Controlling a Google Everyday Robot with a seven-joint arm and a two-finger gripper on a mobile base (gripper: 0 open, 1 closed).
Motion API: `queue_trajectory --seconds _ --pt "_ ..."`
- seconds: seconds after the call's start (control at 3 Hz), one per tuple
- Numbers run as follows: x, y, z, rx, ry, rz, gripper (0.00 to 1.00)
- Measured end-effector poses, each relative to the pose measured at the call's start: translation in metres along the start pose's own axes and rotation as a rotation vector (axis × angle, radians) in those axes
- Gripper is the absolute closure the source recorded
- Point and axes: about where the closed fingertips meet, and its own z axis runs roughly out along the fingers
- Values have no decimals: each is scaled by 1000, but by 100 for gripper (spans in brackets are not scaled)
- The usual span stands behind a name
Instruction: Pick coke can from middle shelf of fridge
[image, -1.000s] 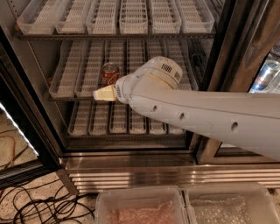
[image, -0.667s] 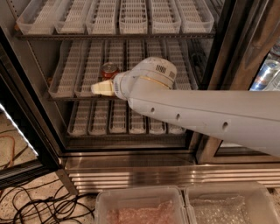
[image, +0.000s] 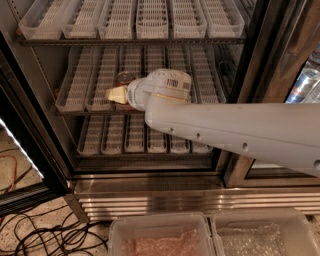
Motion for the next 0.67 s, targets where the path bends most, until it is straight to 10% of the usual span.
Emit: queue_trajectory --seconds 0.67 --pt "0 5 24 -8 -27 -39 19"
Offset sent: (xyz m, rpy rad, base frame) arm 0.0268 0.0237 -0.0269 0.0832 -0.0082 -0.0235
